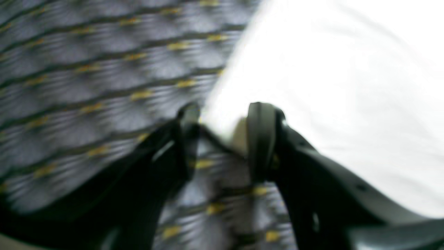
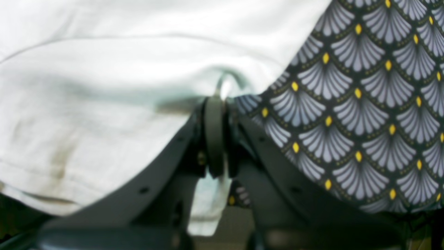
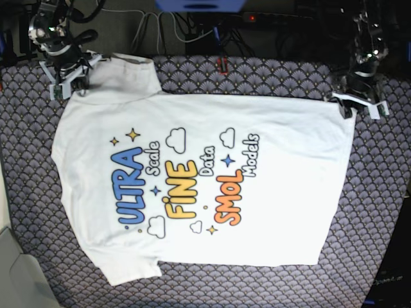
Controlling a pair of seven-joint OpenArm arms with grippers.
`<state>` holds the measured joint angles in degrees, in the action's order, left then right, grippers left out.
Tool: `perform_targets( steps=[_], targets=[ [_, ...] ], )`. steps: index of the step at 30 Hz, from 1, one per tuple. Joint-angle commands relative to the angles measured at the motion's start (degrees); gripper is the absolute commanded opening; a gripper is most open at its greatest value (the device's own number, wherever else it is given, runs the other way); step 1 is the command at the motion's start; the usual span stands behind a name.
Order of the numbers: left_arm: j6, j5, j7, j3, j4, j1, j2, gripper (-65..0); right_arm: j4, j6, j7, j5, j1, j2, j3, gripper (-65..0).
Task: Fold the T-shirt properly
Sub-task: 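Pinch the shoulder edges with both grippers and lift slightly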
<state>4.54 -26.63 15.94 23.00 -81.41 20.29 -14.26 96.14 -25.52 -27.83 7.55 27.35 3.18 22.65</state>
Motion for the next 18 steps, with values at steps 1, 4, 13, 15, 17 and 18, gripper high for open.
perform_targets(
  steps=[1,4,13,15,17,18],
  targets=[
    [-0.1,-0.2,-0.7,0.0,-0.7,0.0,-0.6,-41.6,-0.4,-0.7,-3.7,-1.4,0.5,0.1,-0.3,-65.0],
    [-0.1,-0.2,-0.7,0.0,-0.7,-0.1,-0.5,-41.6,-0.5,-0.7,-3.7,-1.4,0.5,0.1,-0.3,-65.0],
    [-0.1,-0.2,-0.8,0.3,-0.7,-0.1,-0.5,-49.8,-0.5,-0.7,-3.7,-1.4,0.6,0.1,-0.3,-65.0],
    [-0.1,-0.2,-0.8,0.4,-0.7,-0.1,-0.5,-59.7,-0.5,-0.7,-3.7,-1.4,0.6,0.1,-0.3,-65.0],
    [-0.1,-0.2,-0.8,0.4,-0.7,-0.1,-0.5,-65.0,-0.5,-0.7,-3.7,-1.4,0.6,0.6,-0.3,-65.0],
    [-0.1,-0.2,-0.8,0.4,-0.7,0.0,-0.5,-64.2,-0.5,-0.7,-3.7,-1.4,0.6,1.0,-0.3,-65.0]
  ],
)
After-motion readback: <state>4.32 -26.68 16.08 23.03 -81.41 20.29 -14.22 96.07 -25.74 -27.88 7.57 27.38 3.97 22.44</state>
